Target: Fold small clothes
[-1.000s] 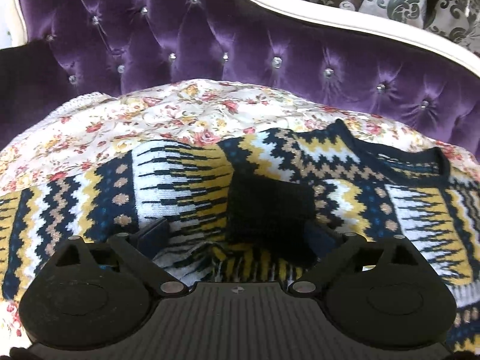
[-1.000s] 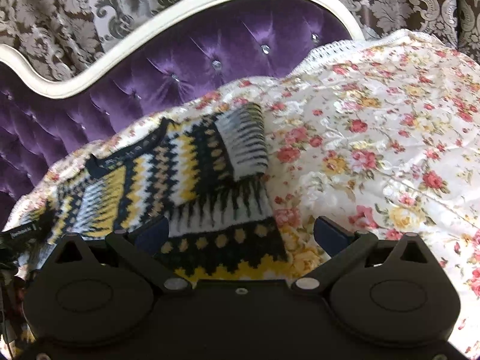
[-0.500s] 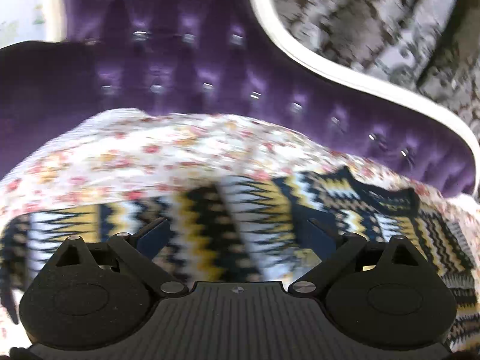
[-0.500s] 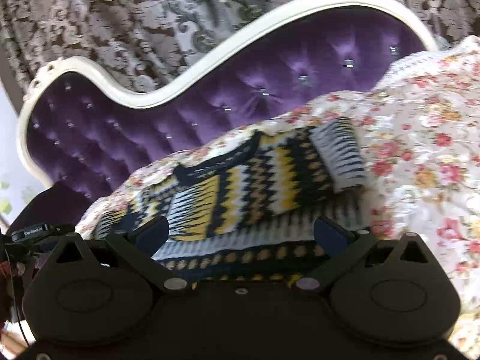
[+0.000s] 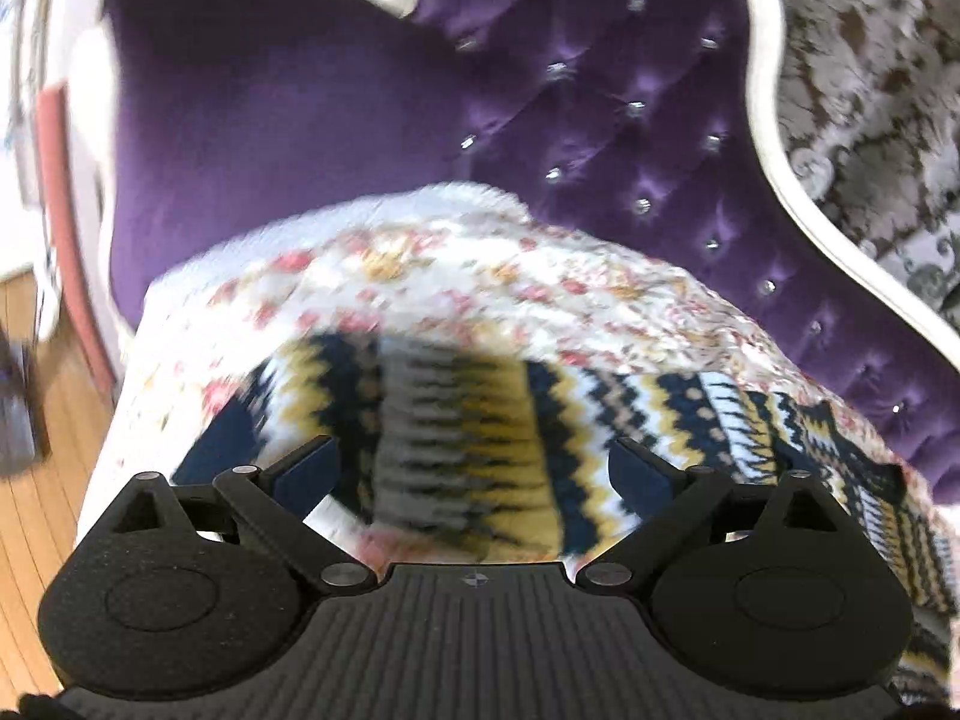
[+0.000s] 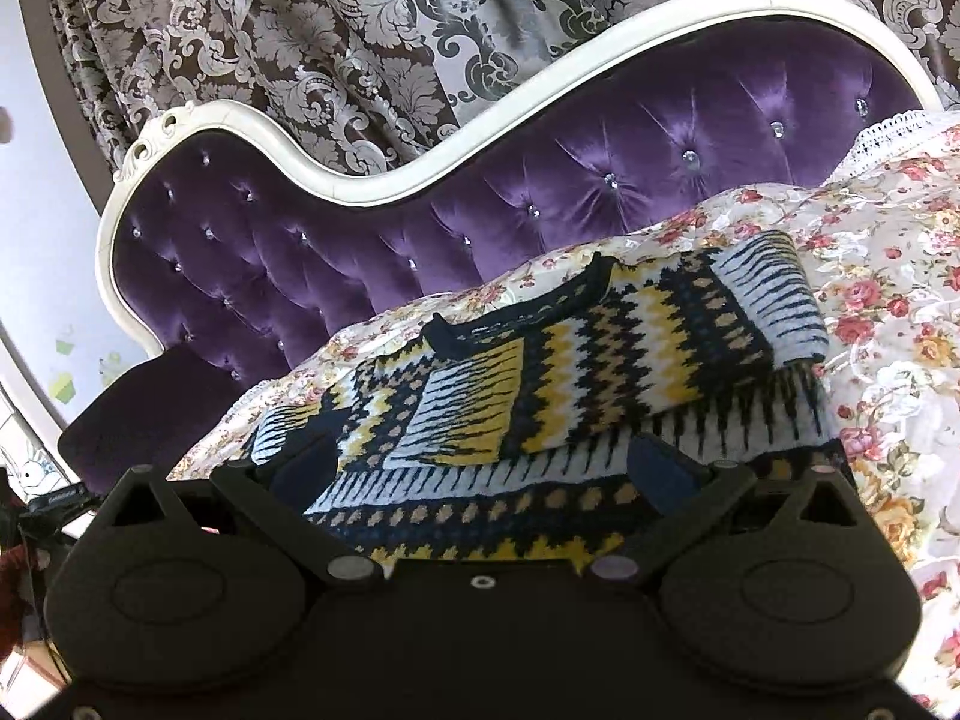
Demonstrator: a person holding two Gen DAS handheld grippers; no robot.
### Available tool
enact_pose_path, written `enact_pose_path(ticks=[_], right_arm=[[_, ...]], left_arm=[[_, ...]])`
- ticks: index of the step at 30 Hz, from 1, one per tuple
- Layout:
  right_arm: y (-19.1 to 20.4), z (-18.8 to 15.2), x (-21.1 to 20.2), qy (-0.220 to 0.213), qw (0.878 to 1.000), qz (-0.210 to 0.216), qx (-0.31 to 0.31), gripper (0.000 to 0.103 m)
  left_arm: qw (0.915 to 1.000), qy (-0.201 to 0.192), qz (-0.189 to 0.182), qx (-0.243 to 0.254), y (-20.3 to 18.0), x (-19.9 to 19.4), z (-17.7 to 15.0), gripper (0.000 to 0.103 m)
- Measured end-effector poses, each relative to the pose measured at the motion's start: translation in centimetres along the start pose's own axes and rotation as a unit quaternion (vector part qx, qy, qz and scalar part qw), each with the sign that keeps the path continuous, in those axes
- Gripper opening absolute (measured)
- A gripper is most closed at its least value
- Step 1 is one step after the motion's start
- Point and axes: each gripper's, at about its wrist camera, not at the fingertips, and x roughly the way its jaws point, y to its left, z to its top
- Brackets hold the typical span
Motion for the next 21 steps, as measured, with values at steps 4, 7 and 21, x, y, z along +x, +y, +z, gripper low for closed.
enact_pose_path(ticks=[4, 7, 21], right_arm=[[0.1, -0.3, 0.1, 0.003, 1.000, -0.002, -0.003, 0.103], [0.3, -0.4, 0.2, 0.007, 1.000, -0.003, -0.008, 0.103], [0.6, -0.6, 0.5, 0.016, 1.000, -0.006, -0.015, 0.103]], left_arm=[[0.9992, 0.011, -0.010, -0.036, 1.8, 0.8, -0.8, 0.097], [0.9980, 0.006, -0.017, -0.061, 2.7, 0.8, -1.4, 0.097], [0.9939, -0.040, -0.007, -0.102, 3.4, 1.8, 0.5, 0.027]])
